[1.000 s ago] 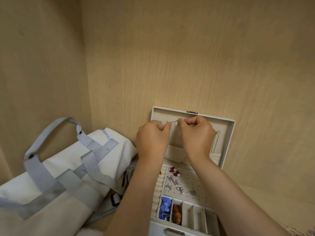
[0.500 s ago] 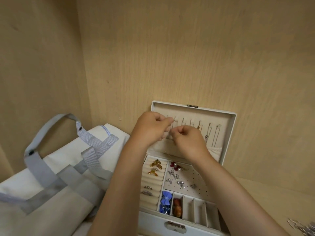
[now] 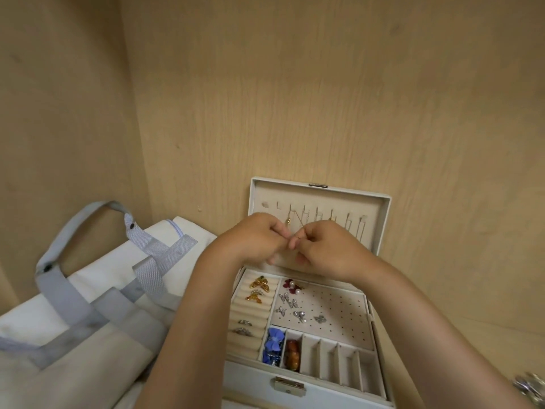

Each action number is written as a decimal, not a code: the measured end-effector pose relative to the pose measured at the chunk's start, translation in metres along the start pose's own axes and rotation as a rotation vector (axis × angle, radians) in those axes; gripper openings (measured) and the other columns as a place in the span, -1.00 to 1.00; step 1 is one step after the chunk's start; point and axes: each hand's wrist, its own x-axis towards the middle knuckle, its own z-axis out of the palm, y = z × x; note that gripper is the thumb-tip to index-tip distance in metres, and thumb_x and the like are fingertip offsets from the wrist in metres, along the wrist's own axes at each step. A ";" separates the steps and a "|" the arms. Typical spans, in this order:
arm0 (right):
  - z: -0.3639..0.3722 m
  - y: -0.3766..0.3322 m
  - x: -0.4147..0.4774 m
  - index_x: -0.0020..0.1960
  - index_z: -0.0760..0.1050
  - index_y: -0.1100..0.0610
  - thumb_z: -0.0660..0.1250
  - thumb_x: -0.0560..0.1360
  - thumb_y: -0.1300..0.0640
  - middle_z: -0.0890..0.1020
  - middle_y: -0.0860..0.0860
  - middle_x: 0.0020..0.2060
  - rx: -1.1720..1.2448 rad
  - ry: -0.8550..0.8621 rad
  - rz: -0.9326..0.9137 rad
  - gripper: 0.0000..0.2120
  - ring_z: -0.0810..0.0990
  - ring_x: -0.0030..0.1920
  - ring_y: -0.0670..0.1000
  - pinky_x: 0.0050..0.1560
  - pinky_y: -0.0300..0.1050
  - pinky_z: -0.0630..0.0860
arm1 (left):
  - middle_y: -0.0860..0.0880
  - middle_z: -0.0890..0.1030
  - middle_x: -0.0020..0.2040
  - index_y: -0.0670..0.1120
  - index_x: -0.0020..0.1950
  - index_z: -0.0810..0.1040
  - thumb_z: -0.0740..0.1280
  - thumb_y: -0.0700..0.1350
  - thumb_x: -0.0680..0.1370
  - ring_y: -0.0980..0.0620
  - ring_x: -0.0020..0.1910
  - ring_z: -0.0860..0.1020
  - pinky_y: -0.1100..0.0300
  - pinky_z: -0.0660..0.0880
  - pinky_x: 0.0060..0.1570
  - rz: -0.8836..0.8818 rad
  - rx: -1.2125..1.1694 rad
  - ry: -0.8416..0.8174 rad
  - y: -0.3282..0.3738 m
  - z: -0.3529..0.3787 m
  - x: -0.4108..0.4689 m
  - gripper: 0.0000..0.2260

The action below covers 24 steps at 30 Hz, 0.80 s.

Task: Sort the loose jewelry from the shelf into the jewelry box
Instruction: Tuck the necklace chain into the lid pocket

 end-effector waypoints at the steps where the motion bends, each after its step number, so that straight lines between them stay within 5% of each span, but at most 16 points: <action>1: -0.004 -0.002 0.000 -0.21 0.61 0.00 0.30 0.57 0.10 0.66 -0.10 -0.34 -0.039 0.026 -0.019 -0.79 0.62 -0.25 -0.03 -0.12 -0.11 0.55 | 0.02 0.65 -0.17 -0.04 0.09 0.61 0.31 -0.15 0.59 0.07 -0.31 0.59 0.11 0.57 -0.14 0.000 -0.013 -0.048 0.002 0.002 -0.002 -0.87; 4: -0.014 -0.008 0.002 -0.23 0.61 0.02 0.32 0.57 0.08 0.67 -0.09 -0.33 -0.060 0.110 -0.060 -0.78 0.60 -0.25 -0.09 -0.13 -0.15 0.52 | 0.16 0.64 -0.40 -0.05 0.14 0.58 0.29 -0.15 0.62 0.17 -0.46 0.54 0.25 0.49 -0.33 0.023 -0.157 -0.149 0.008 0.009 -0.006 -0.86; 8: -0.022 -0.012 0.005 -0.20 0.63 0.04 0.32 0.58 0.09 0.65 -0.08 -0.37 0.013 0.209 -0.059 -0.80 0.63 -0.28 -0.06 -0.15 -0.14 0.53 | 0.05 0.73 -0.07 -0.13 0.12 0.63 0.37 -0.06 0.59 0.14 -0.40 0.52 0.29 0.34 -0.39 0.040 -0.235 -0.243 0.009 0.010 -0.007 -0.81; 12: -0.022 -0.007 0.004 -0.19 0.65 0.05 0.32 0.58 0.12 0.67 -0.08 -0.40 0.113 0.192 -0.028 -0.79 0.59 -0.45 -0.19 -0.26 -0.16 0.53 | 0.03 0.73 -0.11 -0.16 0.03 0.66 0.36 -0.11 0.59 0.13 -0.38 0.53 0.36 0.33 -0.47 0.048 -0.210 -0.139 0.008 0.005 -0.008 -0.85; 16: -0.014 -0.003 -0.007 -0.06 0.64 0.20 0.21 0.60 0.14 0.70 0.03 -0.28 0.196 -0.004 0.090 -0.75 0.53 -0.46 0.00 -0.53 -0.29 0.38 | 0.04 0.71 -0.12 -0.09 0.02 0.68 0.39 -0.07 0.58 0.10 -0.30 0.59 0.35 0.36 -0.49 0.051 -0.192 -0.049 0.005 0.001 -0.008 -0.87; 19: -0.002 -0.001 -0.010 -0.07 0.61 0.21 0.27 0.54 0.21 0.70 0.05 -0.27 0.294 -0.114 0.099 -0.86 0.53 -0.43 0.04 -0.51 -0.29 0.38 | 0.06 0.66 -0.20 -0.10 -0.02 0.71 0.42 -0.08 0.56 0.23 -0.34 0.54 0.45 0.37 -0.45 0.090 -0.162 0.008 0.004 0.001 -0.006 -0.88; 24: 0.010 0.005 -0.004 -0.09 0.63 0.30 0.38 0.55 0.15 0.73 0.13 -0.25 0.374 -0.028 0.089 -0.80 0.54 -0.43 0.02 -0.40 -0.20 0.44 | 0.09 0.66 -0.26 -0.09 -0.05 0.72 0.42 -0.12 0.54 0.31 -0.37 0.51 0.44 0.42 -0.31 0.138 -0.163 0.040 0.001 0.000 -0.003 -0.91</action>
